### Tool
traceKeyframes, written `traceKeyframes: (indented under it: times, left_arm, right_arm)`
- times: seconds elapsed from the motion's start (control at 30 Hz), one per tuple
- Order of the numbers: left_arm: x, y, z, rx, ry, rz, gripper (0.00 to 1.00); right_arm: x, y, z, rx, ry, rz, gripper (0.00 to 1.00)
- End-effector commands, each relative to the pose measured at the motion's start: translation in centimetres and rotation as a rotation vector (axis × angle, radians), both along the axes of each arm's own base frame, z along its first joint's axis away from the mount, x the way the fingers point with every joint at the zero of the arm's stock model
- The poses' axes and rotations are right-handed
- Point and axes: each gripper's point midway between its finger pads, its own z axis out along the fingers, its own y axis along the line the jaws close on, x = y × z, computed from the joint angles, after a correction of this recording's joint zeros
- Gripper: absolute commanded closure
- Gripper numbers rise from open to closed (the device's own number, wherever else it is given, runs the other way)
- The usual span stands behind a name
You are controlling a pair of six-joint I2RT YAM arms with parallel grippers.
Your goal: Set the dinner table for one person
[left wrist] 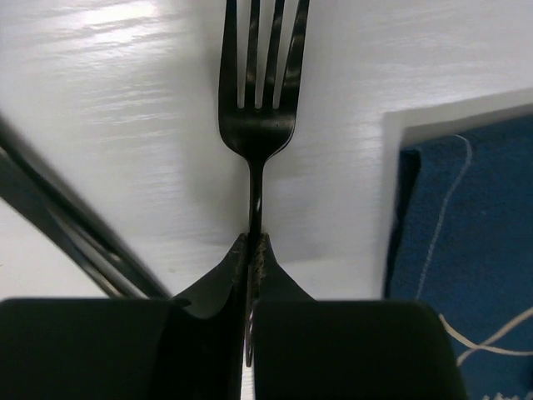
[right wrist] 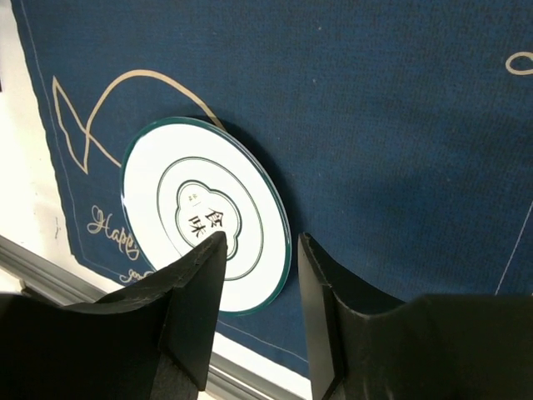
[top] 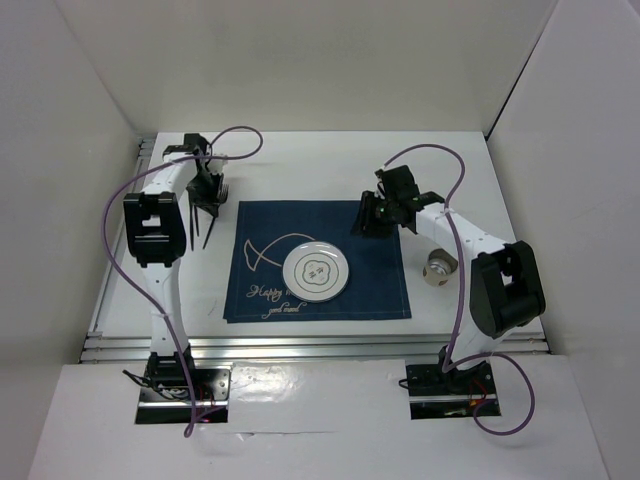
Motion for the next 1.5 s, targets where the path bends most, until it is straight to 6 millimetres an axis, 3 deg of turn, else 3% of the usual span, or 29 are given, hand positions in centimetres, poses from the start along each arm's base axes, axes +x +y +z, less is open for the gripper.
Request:
traceKeyframes:
  times: [0.0,0.07,0.13,0.2,0.23,0.33,0.37,0.5,0.53,0.6,0.63,0.67,0.7,0.73,0.77,0.8,0.87,0.9,0.93,0.97,1.03,1.07,1.33,1.4,1.47]
  left_arm:
    - [-3.9,-3.3,-3.4,-0.161,0.189,0.024,1.0]
    - [-4.0,-3.7,-2.4,-0.184,0.17,0.038,1.0]
    - [-3.1,-3.6,0.7,-0.201,0.095,0.077,1.0]
    - [-2.7,-3.3,2.5,-0.212,0.037,0.126,1.0]
    - [-2.3,-3.4,5.1,-0.216,-0.031,0.135,1.0]
    - [-2.2,-3.2,7.8,-0.259,-0.118,0.189,1.0]
    - [-2.3,-3.4,8.7,-0.274,-0.143,0.191,1.0]
    - [-3.6,-4.0,13.1,-0.307,-0.261,0.21,1.0]
    - [-3.6,-4.0,13.8,-0.317,-0.288,0.224,1.0]
    - [-4.7,-4.2,13.9,-0.328,-0.294,0.245,1.0]
    - [-5.3,-4.4,15.5,-0.342,-0.329,0.264,1.0]
    - [-5.4,-4.5,15.9,-0.351,-0.353,0.272,1.0]
    - [-6.2,-4.4,15.4,-0.344,-0.345,0.292,1.0]
    - [-6.6,-4.7,15.6,-0.345,-0.357,0.295,1.0]
    - [-7.1,-5.0,16.9,-0.346,-0.396,0.291,1.0]
    - [-7.3,-5.1,17.1,-0.339,-0.409,0.302,1.0]
    - [-8.2,-6.0,17.1,-0.341,-0.404,0.295,1.0]
    - [-8.4,-6.0,17.9,-0.348,-0.423,0.299,1.0]
    - [-8.8,-6.4,17.3,-0.347,-0.402,0.293,1.0]
    - [-8.9,-6.8,17.8,-0.355,-0.41,0.29,1.0]
    - [-9.2,-6.8,17.8,-0.361,-0.406,0.301,1.0]
    - [-9.3,-7.3,17.8,-0.363,-0.404,0.291,1.0]
    - [-10.1,-7.7,16.9,-0.32,-0.38,0.289,1.0]
    - [-10.9,-8.0,15.6,-0.287,-0.334,0.288,1.0]
    - [-12.6,-7.7,13.3,-0.21,-0.252,0.293,1.0]
  right_arm:
    - [0.5,0.4,2.5,-0.018,-0.07,0.033,0.53]
    - [0.2,1.4,3.4,-0.028,-0.107,0.078,0.53]
    - [0.0,3.1,5.4,-0.013,-0.199,0.13,0.53]
    - [-0.8,4.1,6.0,-0.008,-0.254,0.17,0.53]
    - [-1.0,5.6,7.9,0.027,-0.336,0.205,0.53]
    - [-2.4,8.2,9.0,0.102,-0.411,0.27,0.53]
    - [-2.8,10.1,10.1,0.148,-0.468,0.312,0.53]
    - [-4.3,15.0,11.5,0.264,-0.535,0.409,0.51]
    - [-4.4,16.3,10.6,0.274,-0.515,0.42,0.49]
    - [-4.9,19.1,11.7,0.347,-0.538,0.48,0.49]
    - [-5.1,20.2,11.6,0.38,-0.518,0.488,0.45]
    - [-5.0,21.6,10.4,0.397,-0.495,0.509,0.44]
    - [-4.7,22.7,11.4,0.433,-0.506,0.531,0.42]
    - [-5.0,23.8,11.4,0.452,-0.499,0.55,0.39]
    - [-4.6,25.0,10.2,0.45,-0.49,0.559,0.36]
    - [-4.6,26.1,11.3,0.476,-0.512,0.581,0.34]
    - [-4.5,27.7,10.2,0.486,-0.503,0.607,0.32]
    - [-4.2,28.3,10.5,0.507,-0.515,0.611,0.31]
    - [-4.5,29.2,11.1,0.53,-0.525,0.639,0.3]
    - [-4.4,29.7,9.8,0.529,-0.494,0.641,0.3]
    - [-4.0,30.4,10.1,0.552,-0.505,0.648,0.3]
    - [-4.0,30.8,8.9,0.557,-0.466,0.647,0.32]
    - [-3.7,31.3,7.7,0.559,-0.406,0.625,0.37]
    - [-3.9,30.5,8.6,0.537,-0.427,0.616,0.37]
    - [-3.9,29.2,7.5,0.464,-0.41,0.583,0.37]
